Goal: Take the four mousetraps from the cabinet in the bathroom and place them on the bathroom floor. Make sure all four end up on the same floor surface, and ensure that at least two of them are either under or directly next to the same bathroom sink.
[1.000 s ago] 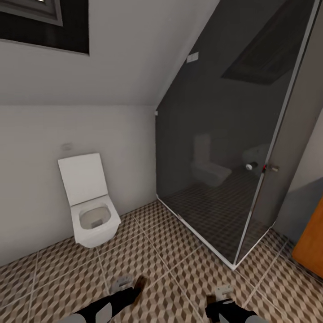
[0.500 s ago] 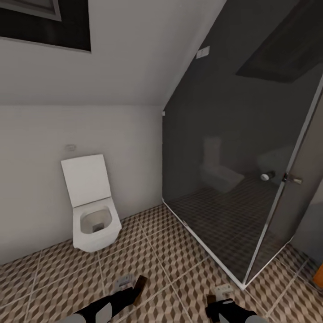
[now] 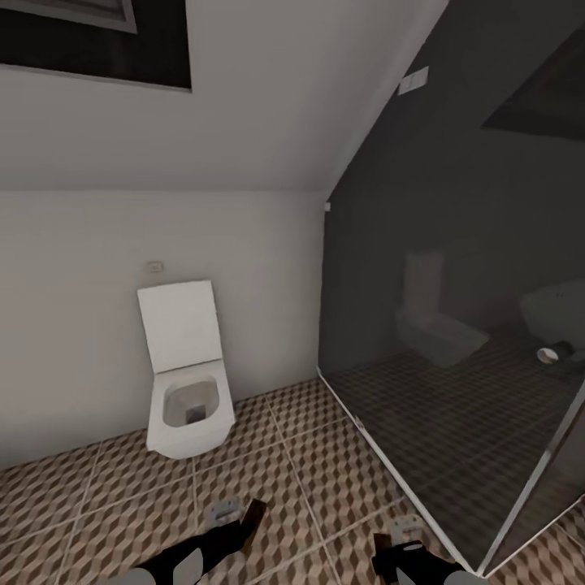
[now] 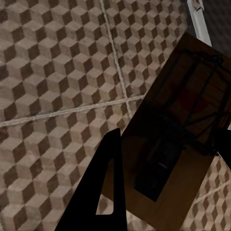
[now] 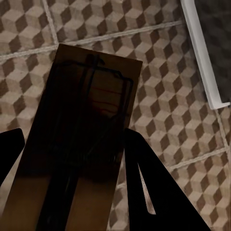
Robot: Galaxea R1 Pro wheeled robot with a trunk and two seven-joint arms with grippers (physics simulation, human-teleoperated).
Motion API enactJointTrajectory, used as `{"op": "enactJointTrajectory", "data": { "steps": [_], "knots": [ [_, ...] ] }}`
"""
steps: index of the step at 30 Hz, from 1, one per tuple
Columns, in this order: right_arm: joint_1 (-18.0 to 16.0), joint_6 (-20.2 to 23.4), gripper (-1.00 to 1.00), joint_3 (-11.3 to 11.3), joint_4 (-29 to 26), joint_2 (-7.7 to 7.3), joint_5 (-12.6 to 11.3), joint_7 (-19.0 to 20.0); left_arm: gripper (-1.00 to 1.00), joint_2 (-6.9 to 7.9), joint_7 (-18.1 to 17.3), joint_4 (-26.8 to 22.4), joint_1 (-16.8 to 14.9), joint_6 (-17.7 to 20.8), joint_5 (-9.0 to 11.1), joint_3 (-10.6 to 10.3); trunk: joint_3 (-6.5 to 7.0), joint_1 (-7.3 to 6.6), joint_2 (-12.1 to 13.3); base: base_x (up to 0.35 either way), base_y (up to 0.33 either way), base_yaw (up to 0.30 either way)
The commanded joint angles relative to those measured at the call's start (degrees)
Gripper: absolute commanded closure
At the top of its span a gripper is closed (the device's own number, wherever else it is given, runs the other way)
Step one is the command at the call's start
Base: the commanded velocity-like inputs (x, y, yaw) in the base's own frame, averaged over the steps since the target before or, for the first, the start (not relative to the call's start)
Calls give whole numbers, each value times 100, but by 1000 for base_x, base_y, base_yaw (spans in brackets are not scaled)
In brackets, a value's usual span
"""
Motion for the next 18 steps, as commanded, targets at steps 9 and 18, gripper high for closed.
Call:
{"op": "enactJointTrajectory", "data": {
  "steps": [9, 18],
  "knots": [
    [-5, 8, 100, -46, 4, 1, 46, -18, 100, -2, -15, 8, -6, -9, 58, -47, -6, 2, -3, 244, -177, 274],
    [-5, 8, 100, -46, 4, 1, 44, -18, 100, 6, -15, 8, -6, -9, 62, -46, -6, 2, -3, 229, -165, 274]
  ]
}}
